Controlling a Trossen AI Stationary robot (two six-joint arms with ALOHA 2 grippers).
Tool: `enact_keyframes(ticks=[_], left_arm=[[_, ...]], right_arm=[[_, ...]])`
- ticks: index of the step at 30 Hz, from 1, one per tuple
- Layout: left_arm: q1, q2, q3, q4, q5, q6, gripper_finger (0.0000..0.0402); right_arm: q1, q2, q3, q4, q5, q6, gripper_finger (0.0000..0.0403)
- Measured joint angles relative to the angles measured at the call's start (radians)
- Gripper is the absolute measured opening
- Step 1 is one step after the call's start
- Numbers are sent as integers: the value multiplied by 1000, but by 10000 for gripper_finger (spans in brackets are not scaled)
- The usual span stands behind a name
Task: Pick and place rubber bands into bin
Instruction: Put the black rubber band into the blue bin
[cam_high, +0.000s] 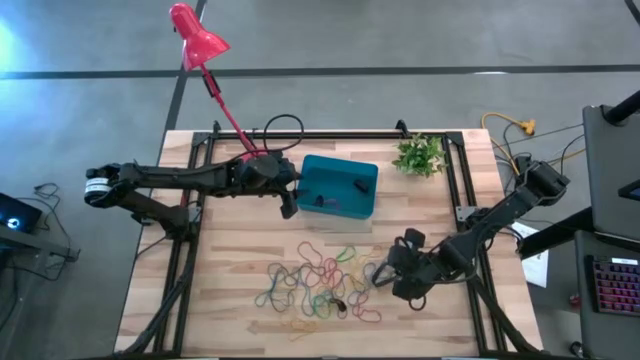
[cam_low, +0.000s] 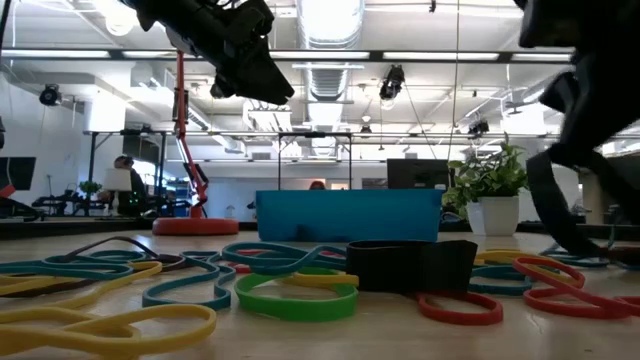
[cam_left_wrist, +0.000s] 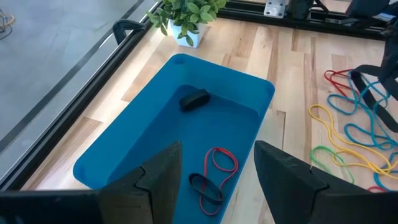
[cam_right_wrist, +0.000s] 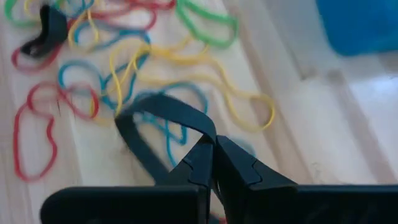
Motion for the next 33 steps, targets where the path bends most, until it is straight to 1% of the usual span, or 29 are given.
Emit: enact_keyframes(ticks=[2, 5, 8, 16, 19, 25, 29, 33], left_arm=[[0, 0, 0, 1, 0, 0, 185], [0, 0, 0, 2, 0, 0, 185], [0, 0, 0, 2, 0, 0, 185], [0, 0, 0, 2, 0, 0, 185], [0, 0, 0, 2, 0, 0, 185], [0, 0, 0, 2, 0, 0, 185], [0, 0, 0, 2, 1, 0, 185], [0, 0, 0, 2, 1, 0, 185]], right_arm=[[0, 0, -24, 0, -43, 13, 11], [1, 0, -70, -1, -92, 83, 20], [1, 0, -96, 7, -95, 133, 31], [1, -1, -115, 27, -98, 141, 77], [1, -1, -119, 28, -113, 143, 92], [1, -1, -120, 32, -116, 140, 86], [1, -1, -120, 34, -84, 129, 87], [0, -1, -120, 35, -60, 65, 98]])
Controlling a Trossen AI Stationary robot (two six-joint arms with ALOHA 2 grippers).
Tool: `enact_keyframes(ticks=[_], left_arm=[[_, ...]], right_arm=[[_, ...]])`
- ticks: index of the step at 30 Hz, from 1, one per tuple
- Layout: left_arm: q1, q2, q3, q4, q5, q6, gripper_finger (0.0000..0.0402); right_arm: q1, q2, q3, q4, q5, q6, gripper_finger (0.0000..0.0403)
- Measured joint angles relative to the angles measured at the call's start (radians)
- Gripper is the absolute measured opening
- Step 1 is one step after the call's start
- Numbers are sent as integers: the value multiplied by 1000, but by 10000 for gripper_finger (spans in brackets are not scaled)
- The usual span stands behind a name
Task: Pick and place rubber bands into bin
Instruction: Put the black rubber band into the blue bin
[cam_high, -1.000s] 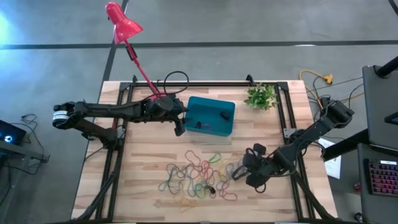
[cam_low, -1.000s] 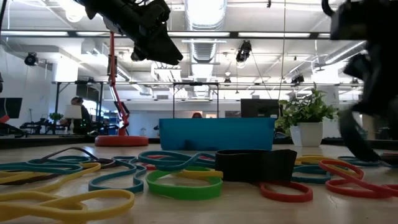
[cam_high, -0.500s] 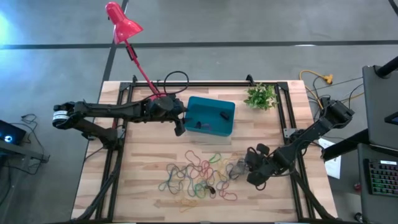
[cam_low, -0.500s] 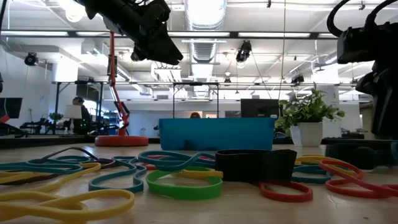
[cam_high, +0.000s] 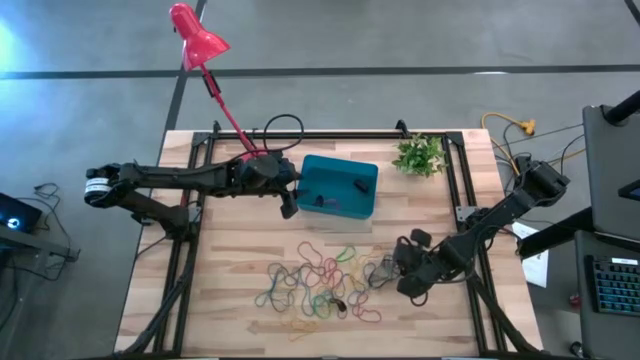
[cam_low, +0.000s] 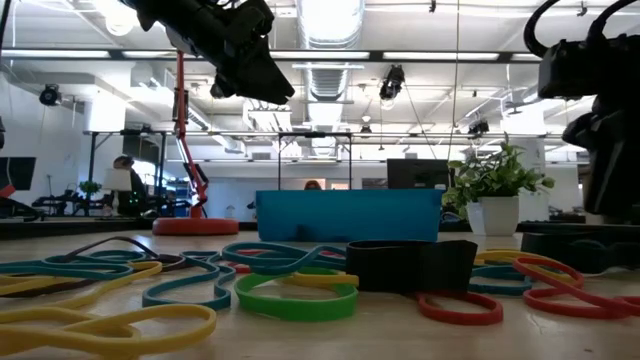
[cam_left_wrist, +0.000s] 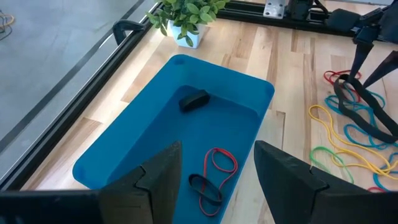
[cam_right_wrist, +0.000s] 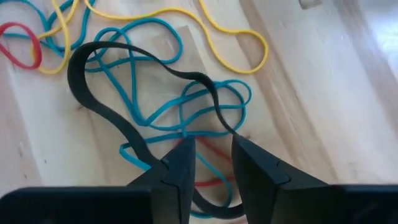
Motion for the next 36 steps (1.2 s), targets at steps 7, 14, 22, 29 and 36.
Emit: enact_keyframes(ticks=[7, 14, 22, 29, 36], left_arm=[[0, 0, 0, 0, 0, 0, 185], [-1, 0, -2, 1, 0, -26, 185], [-5, 0, -3, 0, 0, -27, 185], [-5, 0, -3, 0, 0, -27, 185], [-6, 0, -3, 0, 0, -26, 185]], right_arm=[[-30, 28, -3, 69, -1, -213, 109], [-94, 112, -6, 99, -42, -249, 94], [-111, 137, -6, 100, -64, -219, 69], [-109, 121, 1, 98, -91, -217, 11], [-109, 72, 43, 97, -78, -222, 8]])
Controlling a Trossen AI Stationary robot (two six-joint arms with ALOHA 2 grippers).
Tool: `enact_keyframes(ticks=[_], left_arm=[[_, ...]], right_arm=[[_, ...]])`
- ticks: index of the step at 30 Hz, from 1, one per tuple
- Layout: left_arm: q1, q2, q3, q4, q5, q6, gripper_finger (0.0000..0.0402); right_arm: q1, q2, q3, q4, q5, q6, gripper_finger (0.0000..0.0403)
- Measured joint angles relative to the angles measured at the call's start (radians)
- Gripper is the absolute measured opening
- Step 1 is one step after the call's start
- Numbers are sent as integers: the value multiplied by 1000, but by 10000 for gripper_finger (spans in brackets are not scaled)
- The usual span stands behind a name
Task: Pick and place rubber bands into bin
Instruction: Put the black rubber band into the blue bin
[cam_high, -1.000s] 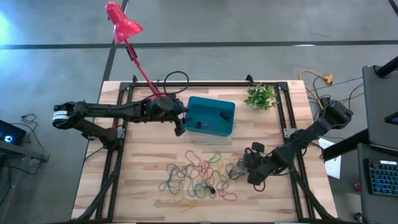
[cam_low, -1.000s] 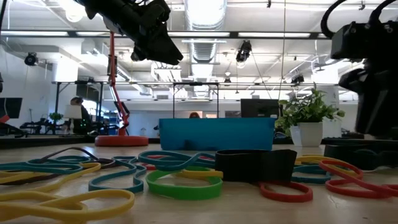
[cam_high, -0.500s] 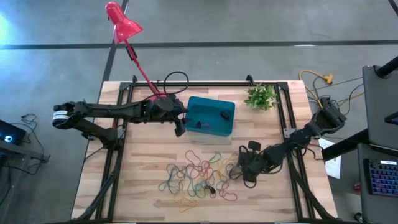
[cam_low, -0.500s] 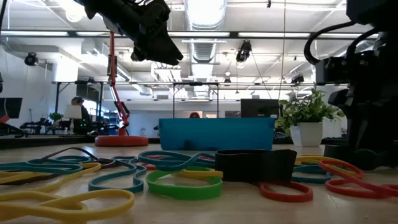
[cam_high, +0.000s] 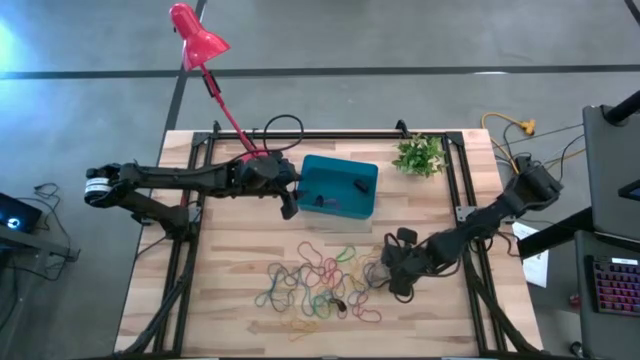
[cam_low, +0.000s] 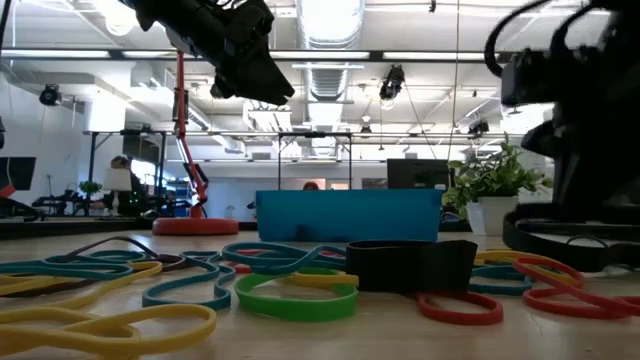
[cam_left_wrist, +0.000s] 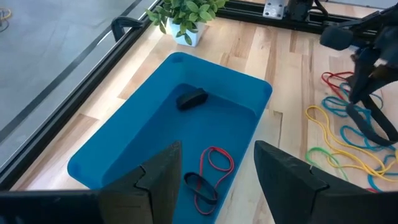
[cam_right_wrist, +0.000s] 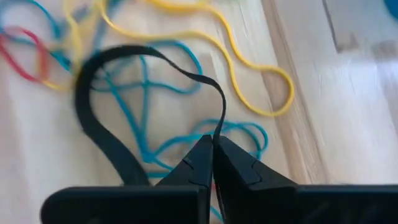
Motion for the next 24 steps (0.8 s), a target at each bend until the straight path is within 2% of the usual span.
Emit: enact_keyframes(ticks=[5, 8, 17, 24], left_arm=[[0, 0, 0, 0, 0, 2, 185], [0, 0, 0, 0, 0, 2, 185], [0, 0, -1, 8, 0, 3, 185], [0, 0, -1, 24, 0, 3, 185]], right_arm=[[0, -51, 40, -1, 11, -35, 8], [0, -88, 72, -1, 57, -53, 8], [-12, -194, 184, -6, 240, -172, 8], [-113, -207, 270, -8, 402, -341, 8]])
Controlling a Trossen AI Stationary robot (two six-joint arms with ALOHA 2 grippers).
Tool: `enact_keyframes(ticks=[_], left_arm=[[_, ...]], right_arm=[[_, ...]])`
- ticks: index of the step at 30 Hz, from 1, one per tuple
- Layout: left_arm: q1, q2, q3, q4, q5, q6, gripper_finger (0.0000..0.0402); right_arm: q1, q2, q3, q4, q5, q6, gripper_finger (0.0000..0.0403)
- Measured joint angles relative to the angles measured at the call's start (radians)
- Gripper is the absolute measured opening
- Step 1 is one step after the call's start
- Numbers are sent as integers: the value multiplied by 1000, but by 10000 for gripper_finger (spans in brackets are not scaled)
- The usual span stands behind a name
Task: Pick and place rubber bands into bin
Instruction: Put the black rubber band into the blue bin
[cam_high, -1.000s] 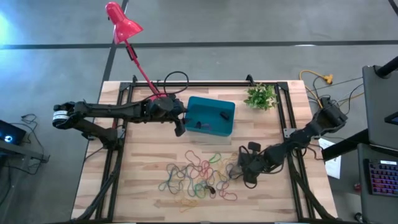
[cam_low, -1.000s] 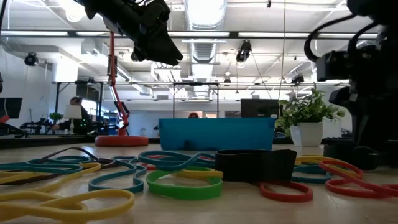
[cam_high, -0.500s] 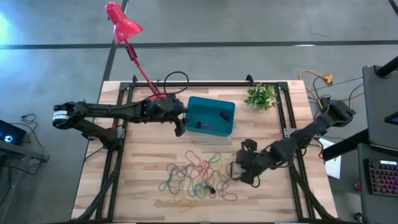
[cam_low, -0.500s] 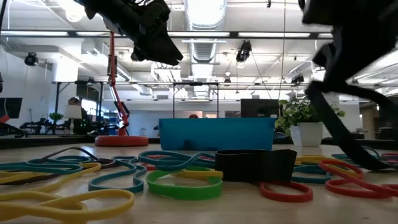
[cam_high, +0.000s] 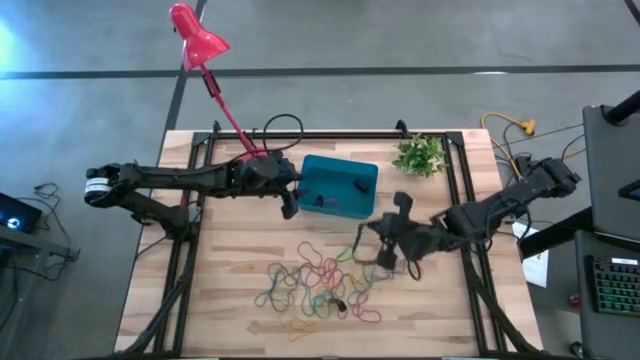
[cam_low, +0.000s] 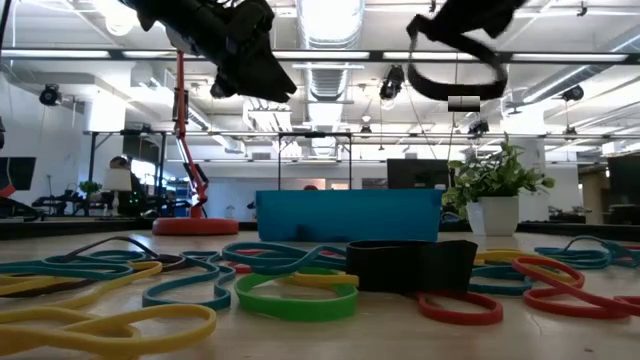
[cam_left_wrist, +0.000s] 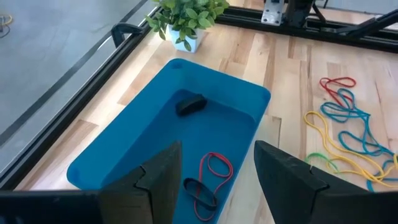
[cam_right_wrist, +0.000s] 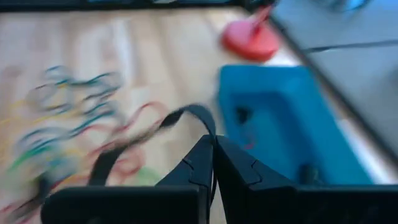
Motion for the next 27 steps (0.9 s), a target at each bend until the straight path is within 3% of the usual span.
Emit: enact_keyframes(ticks=[8, 15, 20, 27], left_arm=[[-4, 0, 0, 16, 22, -28, 185], [-24, 0, 0, 15, 35, -49, 185], [-30, 0, -7, 14, 34, -54, 185], [-38, 0, -45, 18, 39, -95, 185]], right_arm=[[-295, 56, 18, 8, 1, -53, 8], [-521, 133, 3, 69, -238, -101, 8], [-582, 190, 3, 90, -325, -136, 8], [-590, 216, 1, 113, -366, -127, 10]])
